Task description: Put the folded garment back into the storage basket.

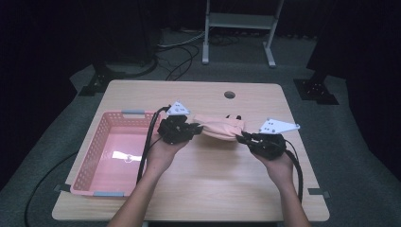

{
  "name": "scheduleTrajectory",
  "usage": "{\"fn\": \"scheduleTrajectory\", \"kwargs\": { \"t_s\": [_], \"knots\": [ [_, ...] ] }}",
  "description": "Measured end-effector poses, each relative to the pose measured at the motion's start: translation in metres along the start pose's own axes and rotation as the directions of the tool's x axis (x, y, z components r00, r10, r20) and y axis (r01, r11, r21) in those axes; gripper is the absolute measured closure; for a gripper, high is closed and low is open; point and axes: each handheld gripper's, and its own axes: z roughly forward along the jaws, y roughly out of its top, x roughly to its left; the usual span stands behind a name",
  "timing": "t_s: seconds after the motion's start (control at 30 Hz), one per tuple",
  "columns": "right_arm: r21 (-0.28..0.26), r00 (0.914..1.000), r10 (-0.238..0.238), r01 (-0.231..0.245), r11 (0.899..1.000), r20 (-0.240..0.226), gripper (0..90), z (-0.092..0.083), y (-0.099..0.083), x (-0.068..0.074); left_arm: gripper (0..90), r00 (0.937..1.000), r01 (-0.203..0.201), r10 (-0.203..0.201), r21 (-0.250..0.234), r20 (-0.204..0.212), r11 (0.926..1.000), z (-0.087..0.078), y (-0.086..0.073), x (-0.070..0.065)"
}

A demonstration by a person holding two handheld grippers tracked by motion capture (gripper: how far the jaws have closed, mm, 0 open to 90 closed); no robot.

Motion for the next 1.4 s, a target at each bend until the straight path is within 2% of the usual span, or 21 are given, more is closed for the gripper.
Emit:
{"fn": "scheduleTrajectory", "kwargs": {
  "t_s": [0.33,0.63,0.8,1.0,1.4],
  "knots": [
    [-0.02,0.9999,0.004,-0.004,1.0,-0.012,80.6,0.026,0.022,-0.004,80.5,0.9998,-0.013,0.013,0.008,-0.015,0.9999,-0.014,0.014,0.03],
    [-0.035,0.9995,0.008,-0.009,0.999,-0.029,80.6,0.052,0.042,-0.003,80.6,0.9992,-0.02,0.021,0.006,-0.033,0.9998,-0.028,0.019,0.059],
    [-0.031,0.9991,0.005,-0.006,0.999,-0.043,80.6,0.069,0.052,-0.001,80.7,0.9991,-0.017,0.017,0.0,-0.04,0.9998,-0.036,0.014,0.076],
    [-0.027,0.9977,0.0,-0.002,1.0,-0.067,80.6,0.094,0.063,0.005,80.7,0.9977,0.001,-0.001,0.001,-0.068,1.0,-0.05,0.007,0.094],
    [-0.02,0.9926,-0.041,0.039,0.999,-0.115,80.6,0.13,0.09,0.027,80.7,0.9915,0.059,-0.063,-0.037,-0.114,0.9976,-0.086,-0.016,0.122]
  ]
}}
